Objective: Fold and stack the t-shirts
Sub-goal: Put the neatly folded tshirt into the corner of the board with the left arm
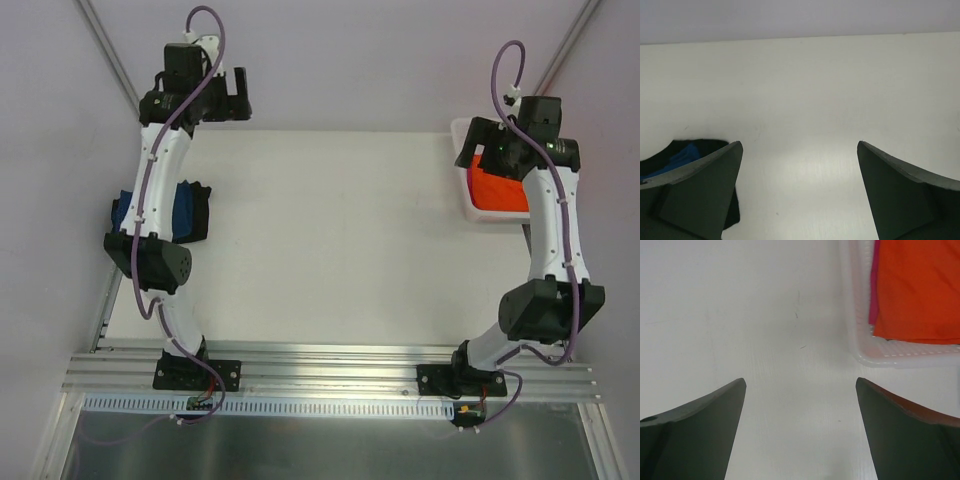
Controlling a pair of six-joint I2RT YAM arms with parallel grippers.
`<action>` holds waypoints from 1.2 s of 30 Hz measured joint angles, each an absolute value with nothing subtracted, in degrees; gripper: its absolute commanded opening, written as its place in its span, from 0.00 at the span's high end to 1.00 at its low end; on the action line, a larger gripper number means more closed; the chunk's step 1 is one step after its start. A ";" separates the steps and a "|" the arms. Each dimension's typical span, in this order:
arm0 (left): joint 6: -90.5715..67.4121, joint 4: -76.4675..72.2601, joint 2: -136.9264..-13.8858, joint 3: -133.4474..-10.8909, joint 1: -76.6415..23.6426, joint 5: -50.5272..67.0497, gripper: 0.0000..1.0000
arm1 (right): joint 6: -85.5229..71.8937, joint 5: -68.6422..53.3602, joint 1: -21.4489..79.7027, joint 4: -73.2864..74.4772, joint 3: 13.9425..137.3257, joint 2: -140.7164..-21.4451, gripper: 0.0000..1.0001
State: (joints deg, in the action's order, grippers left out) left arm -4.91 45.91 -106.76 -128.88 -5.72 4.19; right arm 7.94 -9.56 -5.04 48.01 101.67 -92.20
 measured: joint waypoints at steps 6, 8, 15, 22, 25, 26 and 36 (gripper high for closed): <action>-4.56 43.90 -112.29 -131.92 -12.19 5.74 0.01 | 10.85 -1.58 -5.04 51.00 104.44 -86.39 0.03; -3.84 43.92 -112.44 -131.81 -14.09 5.02 0.01 | 11.60 0.36 -5.04 51.11 103.24 -84.29 0.03; -3.36 43.64 -113.34 -132.44 -18.52 4.14 0.01 | 12.78 3.14 -5.10 51.37 95.85 -77.08 0.03; -3.38 43.46 -115.35 -132.66 -20.69 3.99 0.01 | 12.91 3.01 -6.59 51.46 94.89 -76.60 0.03; -3.38 43.46 -115.52 -132.66 -21.08 4.01 0.01 | 12.91 2.79 -7.44 51.44 94.78 -76.60 0.03; -3.38 43.46 -115.57 -132.68 -21.41 4.01 0.01 | 12.91 2.52 -7.84 51.37 94.72 -76.60 0.03; -3.46 43.33 -116.90 -133.29 -21.41 4.12 0.01 | 12.75 0.95 -11.92 51.31 93.84 -75.55 0.03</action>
